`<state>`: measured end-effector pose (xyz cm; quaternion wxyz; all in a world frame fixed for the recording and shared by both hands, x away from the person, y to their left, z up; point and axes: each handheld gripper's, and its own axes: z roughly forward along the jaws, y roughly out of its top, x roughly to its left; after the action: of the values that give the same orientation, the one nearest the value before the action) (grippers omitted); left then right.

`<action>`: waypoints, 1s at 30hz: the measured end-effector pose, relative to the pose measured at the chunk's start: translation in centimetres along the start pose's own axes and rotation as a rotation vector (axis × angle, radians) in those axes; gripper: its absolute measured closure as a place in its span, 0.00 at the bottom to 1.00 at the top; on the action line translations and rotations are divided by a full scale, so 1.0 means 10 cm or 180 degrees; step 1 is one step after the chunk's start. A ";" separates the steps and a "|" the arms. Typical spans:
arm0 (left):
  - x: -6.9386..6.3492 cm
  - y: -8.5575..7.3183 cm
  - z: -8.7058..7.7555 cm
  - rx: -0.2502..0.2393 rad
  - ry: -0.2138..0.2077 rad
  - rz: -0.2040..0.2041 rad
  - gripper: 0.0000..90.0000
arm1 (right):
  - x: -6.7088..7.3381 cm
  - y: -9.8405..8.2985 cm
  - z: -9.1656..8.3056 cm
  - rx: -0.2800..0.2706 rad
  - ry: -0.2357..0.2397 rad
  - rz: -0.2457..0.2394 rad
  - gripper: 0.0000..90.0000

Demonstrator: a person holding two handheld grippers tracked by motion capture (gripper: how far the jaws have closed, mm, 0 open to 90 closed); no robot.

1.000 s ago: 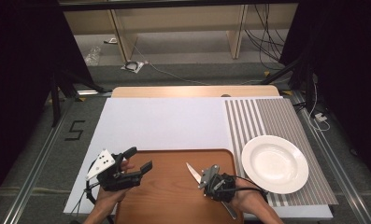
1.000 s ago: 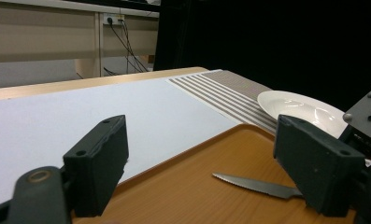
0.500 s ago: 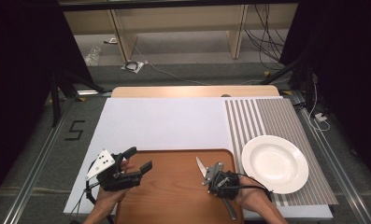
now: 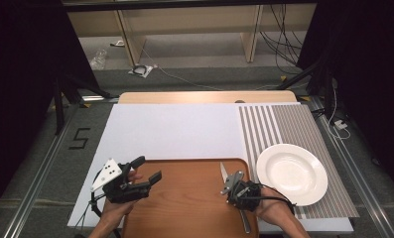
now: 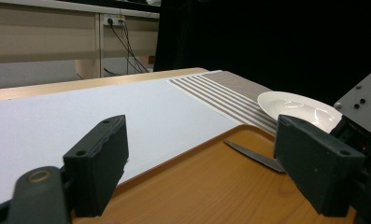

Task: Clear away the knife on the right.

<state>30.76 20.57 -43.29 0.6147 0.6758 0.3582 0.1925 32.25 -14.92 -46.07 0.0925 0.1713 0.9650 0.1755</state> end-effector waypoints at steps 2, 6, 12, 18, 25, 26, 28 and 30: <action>0.00 0.00 0.00 0.0002 0.0001 0.0004 0.20 | -0.01 -0.02 -0.01 -0.0003 0.0001 0.0031 1.00; 0.00 0.00 0.00 0.0001 0.0001 0.0004 0.20 | -0.02 -0.06 -0.02 0.0009 -0.0026 0.0058 1.00; 0.00 0.00 0.00 0.0002 0.0001 0.0002 0.20 | -0.04 -0.10 -0.04 -0.0039 -0.0032 0.0127 1.00; 0.00 0.00 0.00 0.0005 -0.0002 -0.0003 0.20 | -0.13 -0.12 -0.27 -0.0963 -0.0071 0.0520 0.73; 0.00 0.00 0.00 0.0007 -0.0005 0.0002 0.20 | -0.19 -0.17 -0.40 -0.1555 -0.0009 0.0787 0.56; 0.00 0.00 0.00 0.0008 -0.0006 0.0002 0.20 | -0.19 -0.17 -0.40 -0.1555 -0.0009 0.0787 0.56; 0.00 0.00 0.00 0.0005 -0.0002 -0.0008 0.20 | -0.21 -0.21 -0.45 -0.1859 0.0023 0.0872 0.50; 0.00 0.00 0.00 0.0009 -0.0003 0.0002 0.20 | -0.23 -0.24 -0.47 -0.2048 0.0085 0.0953 0.46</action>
<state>30.78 20.57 -43.30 0.6139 0.6769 0.3579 0.1918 32.51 -19.26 -42.36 0.1023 0.2706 0.8257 0.4843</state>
